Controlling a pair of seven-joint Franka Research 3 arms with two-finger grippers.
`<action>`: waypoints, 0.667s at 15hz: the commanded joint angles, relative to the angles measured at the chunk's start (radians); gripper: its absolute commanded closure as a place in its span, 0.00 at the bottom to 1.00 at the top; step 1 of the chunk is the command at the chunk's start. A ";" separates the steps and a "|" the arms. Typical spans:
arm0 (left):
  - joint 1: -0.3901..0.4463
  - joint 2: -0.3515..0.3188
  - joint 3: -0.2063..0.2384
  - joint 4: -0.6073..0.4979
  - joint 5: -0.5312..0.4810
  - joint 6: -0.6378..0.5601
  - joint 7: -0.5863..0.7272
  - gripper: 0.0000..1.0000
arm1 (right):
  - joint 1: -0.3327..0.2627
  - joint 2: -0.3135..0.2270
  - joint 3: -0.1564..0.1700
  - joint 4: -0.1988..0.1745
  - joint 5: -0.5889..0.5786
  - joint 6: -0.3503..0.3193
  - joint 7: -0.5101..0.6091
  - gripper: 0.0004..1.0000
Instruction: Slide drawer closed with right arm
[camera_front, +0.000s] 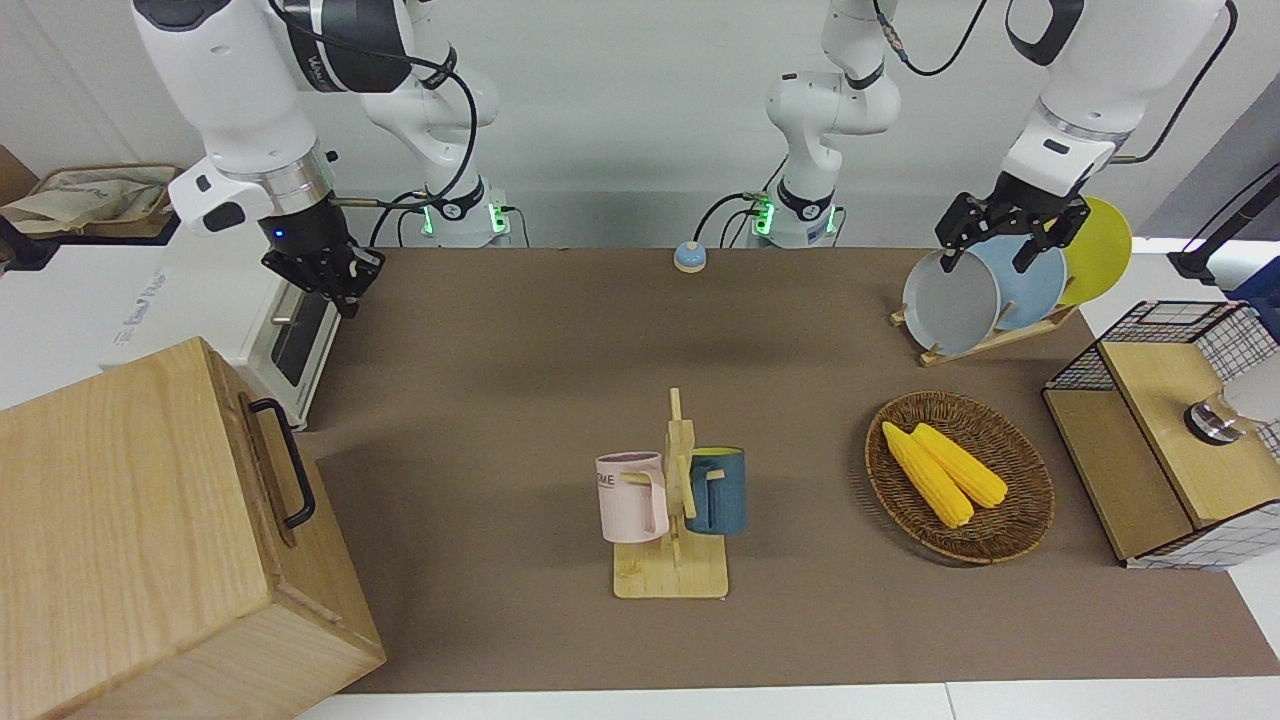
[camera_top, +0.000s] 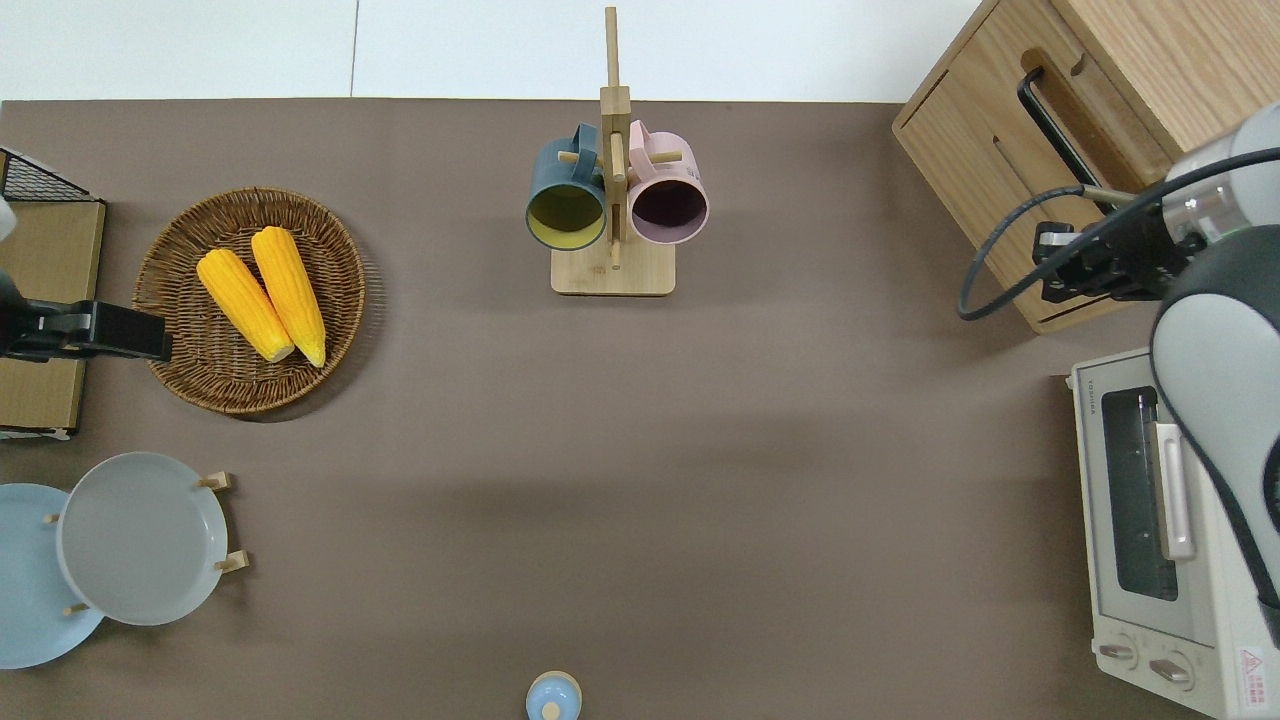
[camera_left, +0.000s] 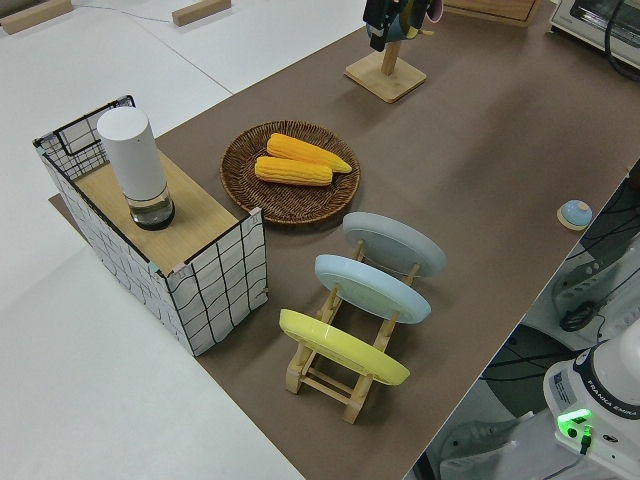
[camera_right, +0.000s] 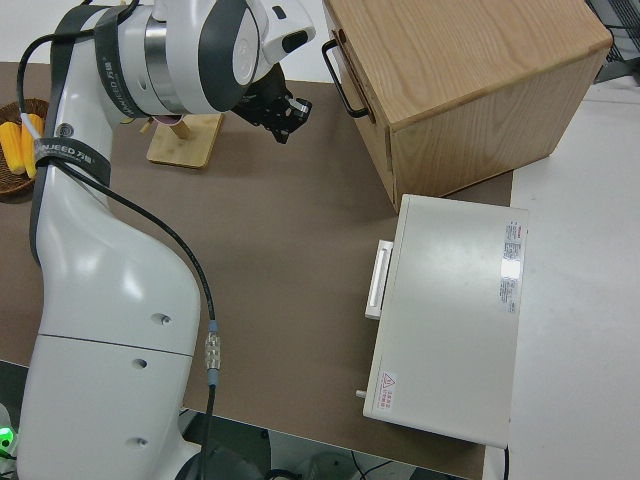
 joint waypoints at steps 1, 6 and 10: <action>-0.017 0.013 0.017 0.020 0.012 0.000 0.007 0.00 | 0.013 -0.028 0.005 -0.026 -0.021 0.000 -0.021 0.81; -0.017 0.013 0.017 0.020 0.012 0.000 0.007 0.00 | 0.013 -0.023 0.012 -0.022 -0.016 0.002 -0.029 0.01; -0.017 0.013 0.017 0.020 0.012 0.000 0.007 0.00 | 0.009 -0.022 0.014 -0.020 -0.007 0.003 -0.043 0.01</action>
